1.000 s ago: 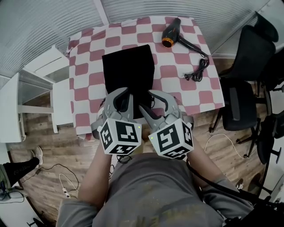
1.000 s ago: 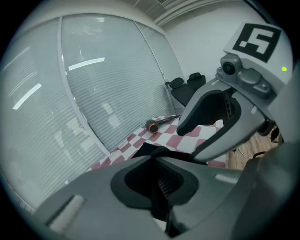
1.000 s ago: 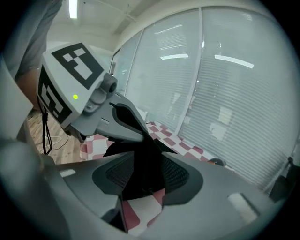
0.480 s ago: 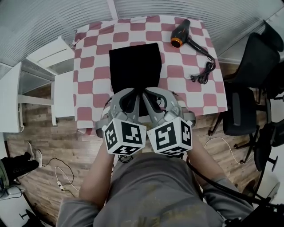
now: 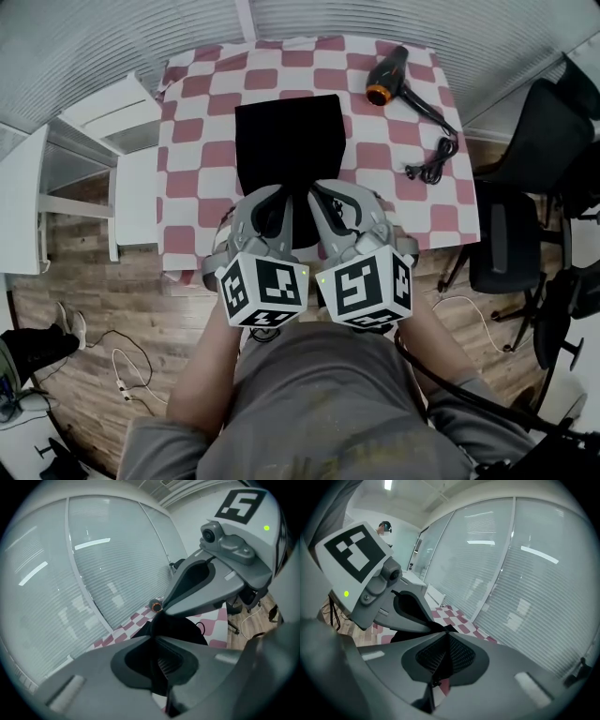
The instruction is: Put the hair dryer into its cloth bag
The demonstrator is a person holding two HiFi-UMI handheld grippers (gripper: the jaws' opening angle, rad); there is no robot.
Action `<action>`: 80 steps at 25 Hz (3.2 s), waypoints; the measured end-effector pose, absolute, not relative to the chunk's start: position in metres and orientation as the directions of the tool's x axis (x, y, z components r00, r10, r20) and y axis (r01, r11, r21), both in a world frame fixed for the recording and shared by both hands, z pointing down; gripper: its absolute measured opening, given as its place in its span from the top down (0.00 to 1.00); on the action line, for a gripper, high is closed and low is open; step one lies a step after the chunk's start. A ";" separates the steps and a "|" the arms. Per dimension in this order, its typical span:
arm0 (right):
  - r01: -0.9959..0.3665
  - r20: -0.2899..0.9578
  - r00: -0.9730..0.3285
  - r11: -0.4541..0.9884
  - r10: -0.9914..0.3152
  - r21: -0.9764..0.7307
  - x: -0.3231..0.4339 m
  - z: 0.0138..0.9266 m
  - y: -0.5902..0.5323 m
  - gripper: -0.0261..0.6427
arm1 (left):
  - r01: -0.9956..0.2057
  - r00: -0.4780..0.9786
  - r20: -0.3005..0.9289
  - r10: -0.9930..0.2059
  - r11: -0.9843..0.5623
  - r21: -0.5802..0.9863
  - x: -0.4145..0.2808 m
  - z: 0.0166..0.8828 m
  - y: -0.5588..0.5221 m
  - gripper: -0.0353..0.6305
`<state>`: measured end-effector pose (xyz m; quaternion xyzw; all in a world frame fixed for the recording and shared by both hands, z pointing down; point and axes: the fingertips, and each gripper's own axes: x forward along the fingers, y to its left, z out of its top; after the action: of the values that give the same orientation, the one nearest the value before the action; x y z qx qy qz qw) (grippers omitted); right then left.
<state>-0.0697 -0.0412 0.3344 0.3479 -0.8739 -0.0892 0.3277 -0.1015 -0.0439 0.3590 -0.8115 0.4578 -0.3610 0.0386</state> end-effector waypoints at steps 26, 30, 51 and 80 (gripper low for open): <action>-0.779 0.471 -0.515 0.621 -0.716 0.092 -0.009 0.318 -0.053 0.79 | -0.642 0.384 0.625 -0.679 -0.683 -0.347 -0.099 0.360 -0.054 0.93; -0.805 0.472 -0.474 0.583 -0.743 0.110 -0.009 0.315 -0.061 0.79 | -0.633 0.412 0.619 -0.668 -0.699 -0.333 -0.100 0.357 -0.059 0.93; -0.827 0.553 -0.397 0.547 -0.732 0.131 0.091 0.353 -0.158 0.75 | -0.671 0.514 0.502 -0.696 -0.690 -0.270 -0.089 0.347 -0.088 0.93; -0.551 0.798 -0.365 0.802 -0.479 0.230 0.152 0.509 -0.326 0.63 | -0.788 0.348 0.599 -0.721 -0.571 -0.230 -0.099 0.372 -0.116 0.93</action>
<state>0.1521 -0.3260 0.5091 0.3120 -0.8252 0.0382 0.4693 -0.0986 -0.1162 0.3721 -0.8195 0.4605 -0.3374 -0.0494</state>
